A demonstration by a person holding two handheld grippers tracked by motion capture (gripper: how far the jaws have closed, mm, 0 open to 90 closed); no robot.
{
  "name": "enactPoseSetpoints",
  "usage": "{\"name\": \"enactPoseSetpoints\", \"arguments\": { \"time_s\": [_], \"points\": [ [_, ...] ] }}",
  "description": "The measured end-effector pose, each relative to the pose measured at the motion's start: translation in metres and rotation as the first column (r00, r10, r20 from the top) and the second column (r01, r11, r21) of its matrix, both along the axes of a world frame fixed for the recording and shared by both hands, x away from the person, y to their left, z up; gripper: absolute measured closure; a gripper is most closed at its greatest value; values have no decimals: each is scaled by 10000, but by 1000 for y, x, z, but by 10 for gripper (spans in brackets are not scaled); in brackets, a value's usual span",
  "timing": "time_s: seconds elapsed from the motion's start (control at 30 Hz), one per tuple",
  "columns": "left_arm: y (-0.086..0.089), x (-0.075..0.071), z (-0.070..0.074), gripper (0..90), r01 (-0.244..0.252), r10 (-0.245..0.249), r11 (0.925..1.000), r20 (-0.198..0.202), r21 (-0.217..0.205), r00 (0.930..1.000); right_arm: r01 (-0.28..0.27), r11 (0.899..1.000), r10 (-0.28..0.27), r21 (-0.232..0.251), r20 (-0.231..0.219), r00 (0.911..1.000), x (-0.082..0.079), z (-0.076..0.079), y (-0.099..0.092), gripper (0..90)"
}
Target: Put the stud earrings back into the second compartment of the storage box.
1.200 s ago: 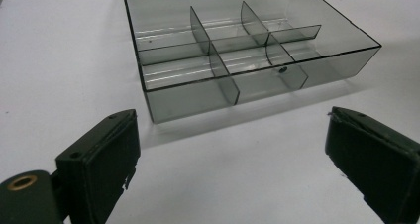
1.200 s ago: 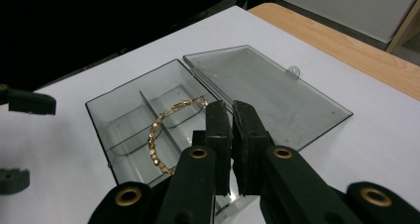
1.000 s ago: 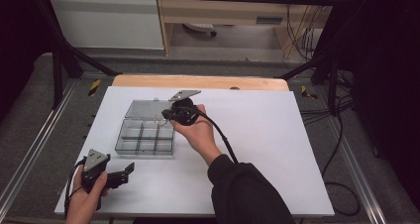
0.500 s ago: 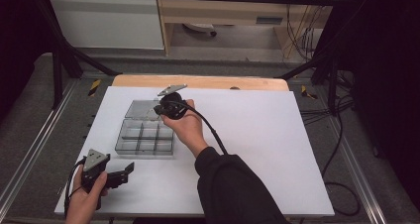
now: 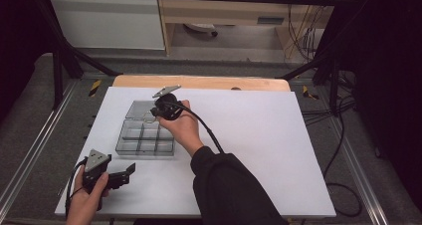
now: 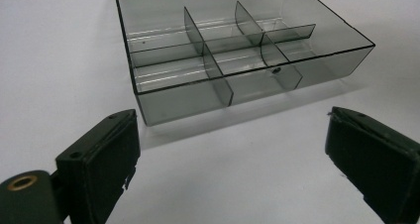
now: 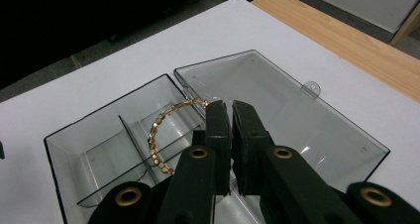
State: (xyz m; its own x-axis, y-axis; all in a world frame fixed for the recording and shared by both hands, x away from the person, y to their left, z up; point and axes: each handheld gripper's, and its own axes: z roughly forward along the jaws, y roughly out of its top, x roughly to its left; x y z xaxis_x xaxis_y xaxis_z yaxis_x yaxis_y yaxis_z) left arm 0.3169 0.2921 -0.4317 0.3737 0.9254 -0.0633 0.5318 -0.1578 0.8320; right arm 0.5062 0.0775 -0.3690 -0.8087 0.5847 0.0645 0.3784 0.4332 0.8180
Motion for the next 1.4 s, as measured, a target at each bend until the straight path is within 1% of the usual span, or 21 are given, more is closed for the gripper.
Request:
{"name": "enactPoseSetpoints", "arguments": {
  "time_s": [0.37,0.47,0.67,0.87,0.9,1.2,1.37,1.4],
  "points": [
    [0,0,0,72,-6,6,10000,-6,-56,10000,15,9995,-22,-304,-221,9998,3,-9,6,868],
    [0,0,0,72,-11,11,10000,5,-40,10000,-18,9995,11,-328,-212,9998,4,-11,6,868],
    [0,0,0,72,14,-14,10000,-6,-19,10000,0,9985,-17,-553,-312,9995,5,-17,9,868],
    [0,0,0,72,11,-11,10000,-13,-18,10000,-146,9974,119,-707,-376,9992,1,-23,15,868],
    [0,0,0,72,17,-17,10000,-17,-18,10000,-232,9965,205,-798,-346,9992,1,-26,17,868],
    [-1,0,0,72,44,-44,10000,-23,4,10000,-297,9930,251,-1145,-408,9989,-1,-35,24,870],
    [-1,0,0,72,53,-53,10000,-15,5,10000,-272,9940,227,-1056,-432,9988,-1,-37,26,868],
    [-1,0,0,72,59,-59,10000,-27,9,10000,-252,9948,208,-991,-449,9988,-2,-37,26,855]
  ]
}}
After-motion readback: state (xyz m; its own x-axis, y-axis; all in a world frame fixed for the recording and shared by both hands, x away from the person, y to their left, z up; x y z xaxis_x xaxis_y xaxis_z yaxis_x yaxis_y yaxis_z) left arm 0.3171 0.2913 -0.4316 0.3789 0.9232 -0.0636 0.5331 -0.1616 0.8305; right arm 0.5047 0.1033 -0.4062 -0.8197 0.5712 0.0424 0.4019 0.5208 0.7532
